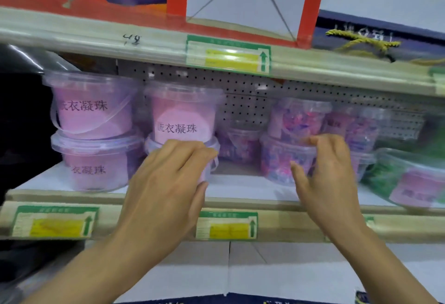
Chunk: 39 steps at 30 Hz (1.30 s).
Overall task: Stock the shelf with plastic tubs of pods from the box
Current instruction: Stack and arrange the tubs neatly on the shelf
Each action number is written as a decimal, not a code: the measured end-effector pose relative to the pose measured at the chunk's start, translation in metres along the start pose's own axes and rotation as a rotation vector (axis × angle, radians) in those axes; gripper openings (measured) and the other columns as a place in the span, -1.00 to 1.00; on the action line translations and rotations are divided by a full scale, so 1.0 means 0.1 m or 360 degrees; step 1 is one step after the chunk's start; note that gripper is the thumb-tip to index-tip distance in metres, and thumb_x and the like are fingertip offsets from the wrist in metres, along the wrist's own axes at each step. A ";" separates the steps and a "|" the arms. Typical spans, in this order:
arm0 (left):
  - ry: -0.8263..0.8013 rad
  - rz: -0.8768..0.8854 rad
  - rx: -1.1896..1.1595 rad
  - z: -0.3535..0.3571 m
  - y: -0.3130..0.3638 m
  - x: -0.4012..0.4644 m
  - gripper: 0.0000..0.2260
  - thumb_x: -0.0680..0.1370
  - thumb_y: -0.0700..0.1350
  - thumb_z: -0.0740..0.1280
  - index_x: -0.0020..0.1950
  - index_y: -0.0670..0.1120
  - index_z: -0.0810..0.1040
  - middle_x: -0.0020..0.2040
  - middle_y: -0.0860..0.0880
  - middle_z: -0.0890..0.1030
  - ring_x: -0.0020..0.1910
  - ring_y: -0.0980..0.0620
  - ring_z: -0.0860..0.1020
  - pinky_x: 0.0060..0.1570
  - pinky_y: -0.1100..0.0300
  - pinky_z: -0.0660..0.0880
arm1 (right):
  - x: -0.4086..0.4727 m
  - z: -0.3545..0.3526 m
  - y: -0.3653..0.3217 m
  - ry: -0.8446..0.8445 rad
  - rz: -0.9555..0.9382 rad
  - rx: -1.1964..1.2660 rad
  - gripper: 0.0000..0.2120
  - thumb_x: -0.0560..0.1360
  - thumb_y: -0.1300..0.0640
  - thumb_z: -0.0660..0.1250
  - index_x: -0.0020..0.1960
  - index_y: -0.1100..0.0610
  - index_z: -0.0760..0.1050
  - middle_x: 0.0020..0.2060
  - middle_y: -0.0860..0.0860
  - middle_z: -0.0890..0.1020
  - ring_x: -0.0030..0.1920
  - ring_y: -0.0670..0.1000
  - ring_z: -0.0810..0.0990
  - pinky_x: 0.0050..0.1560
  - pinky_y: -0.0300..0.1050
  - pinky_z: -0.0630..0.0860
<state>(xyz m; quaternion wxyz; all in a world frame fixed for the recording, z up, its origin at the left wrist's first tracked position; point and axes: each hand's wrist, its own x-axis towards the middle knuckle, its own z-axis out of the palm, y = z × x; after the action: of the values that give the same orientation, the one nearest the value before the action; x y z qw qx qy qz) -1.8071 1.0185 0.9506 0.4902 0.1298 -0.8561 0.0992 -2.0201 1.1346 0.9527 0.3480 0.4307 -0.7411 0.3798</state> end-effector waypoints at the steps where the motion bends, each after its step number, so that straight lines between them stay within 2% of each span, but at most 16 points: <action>1: -0.0018 -0.0007 -0.0010 0.08 0.09 0.04 -0.68 0.40 -0.14 0.21 0.13 -0.12 0.51 0.05 -0.04 0.57 0.01 -0.06 0.46 -0.03 0.12 0.37 | 0.05 0.00 0.14 -0.0028 -0.0008 -0.0049 -0.62 0.34 0.27 0.46 0.12 0.24 0.46 0.04 0.18 0.46 0.07 0.21 0.43 0.05 -0.03 0.33; 4: -0.0102 -0.0061 -0.0045 0.32 0.30 0.18 -0.67 0.40 -0.14 0.22 0.14 -0.14 0.53 0.08 -0.04 0.55 0.05 -0.03 0.45 0.00 0.14 0.41 | 0.18 0.04 0.44 -0.0113 -0.0139 -0.0140 -0.62 0.25 0.33 0.50 0.05 0.28 0.52 -0.06 0.22 0.52 -0.02 0.28 0.50 -0.07 0.06 0.46; 8: -0.0339 -0.0253 0.0041 0.60 0.46 0.40 -0.57 0.30 -0.26 0.47 0.15 -0.14 0.53 0.08 -0.07 0.57 0.05 -0.09 0.50 -0.05 0.06 0.55 | 0.29 0.09 0.64 -0.0067 -0.0416 -0.0071 -0.62 0.10 0.35 0.60 -0.17 0.25 0.52 -0.26 0.20 0.54 -0.32 0.25 0.55 -0.37 -0.04 0.47; 12: -0.0541 -0.0549 0.0122 0.77 0.58 0.68 -0.55 0.48 -0.10 0.36 0.36 -0.03 0.36 0.21 -0.03 0.48 0.21 -0.07 0.43 0.12 0.08 0.43 | 0.39 0.08 0.74 -0.0078 -0.0595 -0.0101 -0.60 0.04 0.29 0.64 -0.24 0.26 0.50 -0.23 0.22 0.57 -0.41 0.24 0.56 -0.53 -0.08 0.43; 15: -0.0595 -0.0603 0.0220 0.91 0.59 0.83 -0.51 0.50 -0.04 0.35 0.40 0.03 0.29 0.34 -0.01 0.41 0.29 -0.06 0.39 0.13 0.10 0.41 | 0.42 0.07 0.82 -0.0092 -0.0630 -0.0193 -0.59 0.01 0.28 0.64 -0.26 0.25 0.51 -0.18 0.21 0.60 -0.44 0.20 0.57 -0.58 -0.10 0.44; 20: -0.0645 -0.0649 0.0176 1.12 0.53 0.98 -0.51 0.46 -0.08 0.37 0.36 -0.03 0.31 0.37 -0.01 0.34 0.33 -0.07 0.31 0.17 0.02 0.44 | 0.48 0.08 1.04 -0.0108 -0.0675 -0.0233 -0.64 0.05 0.32 0.61 -0.23 0.21 0.55 -0.20 0.15 0.61 -0.40 0.18 0.57 -0.50 -0.11 0.48; 24: -0.0656 -0.0703 0.0287 1.26 0.45 1.08 -0.56 0.45 -0.13 0.37 0.31 -0.05 0.36 0.30 -0.05 0.42 0.27 -0.11 0.37 0.17 0.09 0.38 | 0.50 0.02 1.15 -0.0084 -0.0735 -0.0348 -0.61 0.00 0.23 0.62 -0.24 0.18 0.56 -0.22 0.12 0.64 -0.30 0.16 0.61 -0.29 -0.10 0.53; 26: -0.0696 -0.0780 0.0377 1.31 0.43 1.12 -0.56 0.44 -0.19 0.35 0.30 -0.03 0.39 0.28 -0.05 0.45 0.27 -0.10 0.38 0.15 0.09 0.37 | 0.51 -0.03 1.20 -0.0043 -0.0776 -0.0335 -0.67 0.07 0.23 0.60 -0.22 0.19 0.57 -0.20 0.13 0.65 -0.28 0.17 0.62 -0.21 -0.06 0.47; 28: -0.0691 -0.0813 0.0442 1.35 0.41 1.17 -0.57 0.44 -0.22 0.35 0.30 -0.02 0.42 0.27 -0.05 0.46 0.28 -0.09 0.38 0.13 0.08 0.39 | 0.50 -0.07 1.24 -0.0006 -0.0805 -0.0290 -0.79 0.19 0.20 0.47 -0.20 0.21 0.57 -0.19 0.13 0.65 -0.27 0.18 0.63 -0.18 -0.02 0.42; 29: -0.0669 -0.0825 0.0440 1.37 0.40 1.19 -0.59 0.43 -0.23 0.35 0.27 -0.03 0.45 0.25 -0.05 0.47 0.27 -0.09 0.38 0.10 0.08 0.41 | 0.49 -0.09 1.26 0.0000 -0.0815 -0.0281 -0.81 0.22 0.17 0.41 -0.19 0.20 0.57 -0.20 0.13 0.65 -0.27 0.19 0.62 -0.20 -0.02 0.45; 31: -0.0627 -0.0854 0.0430 1.39 0.39 1.23 -0.64 0.43 -0.24 0.35 0.21 -0.06 0.49 0.21 -0.08 0.48 0.25 -0.11 0.39 -0.02 0.08 0.43 | 0.46 -0.14 1.32 0.0015 -0.0839 -0.0270 -0.80 0.30 0.11 0.30 -0.17 0.20 0.57 -0.23 0.12 0.64 -0.29 0.19 0.62 -0.23 0.02 0.49; 33: -0.0595 -0.0854 0.0467 1.40 0.39 1.26 -0.68 0.44 -0.23 0.34 0.19 -0.07 0.48 0.18 -0.10 0.47 0.24 -0.12 0.38 -0.11 0.07 0.40 | 0.44 -0.18 1.38 0.0017 -0.0863 -0.0266 -0.75 0.35 0.06 0.21 -0.12 0.18 0.55 -0.23 0.11 0.63 -0.29 0.19 0.61 -0.20 0.02 0.43; 35: -0.0570 -0.0828 0.0505 1.40 0.40 1.28 -0.70 0.47 -0.25 0.31 0.19 -0.08 0.46 0.18 -0.11 0.47 0.24 -0.13 0.39 -0.18 0.07 0.38 | 0.42 -0.21 1.42 0.0019 -0.0872 -0.0241 -0.81 0.36 0.10 0.29 -0.07 0.16 0.51 -0.20 0.11 0.63 -0.25 0.19 0.61 -0.17 0.00 0.33; 37: -0.0582 -0.0818 0.0489 1.39 0.41 1.28 -0.70 0.48 -0.27 0.29 0.20 -0.10 0.44 0.20 -0.11 0.46 0.24 -0.13 0.40 -0.18 0.08 0.37 | 0.40 -0.25 1.45 -0.0004 -0.0859 -0.0203 -0.78 0.32 0.22 0.41 -0.06 0.16 0.50 -0.18 0.11 0.63 -0.20 0.17 0.59 -0.17 -0.03 0.30; 39: -0.0610 -0.0838 0.0418 1.36 0.42 1.26 -0.67 0.45 -0.30 0.31 0.20 -0.12 0.42 0.22 -0.12 0.45 0.22 -0.15 0.41 -0.14 0.07 0.38 | 0.38 -0.27 1.48 -0.0035 -0.0839 -0.0163 -0.74 0.28 0.22 0.39 -0.04 0.14 0.47 -0.16 0.11 0.61 -0.12 0.12 0.49 -0.17 -0.08 0.24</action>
<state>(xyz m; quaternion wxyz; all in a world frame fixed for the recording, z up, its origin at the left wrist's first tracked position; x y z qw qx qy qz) -1.9925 1.0018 0.9902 0.3086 0.4243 -0.8497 0.0523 -2.1628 1.1943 0.9584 0.4482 0.5948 -0.6253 0.2332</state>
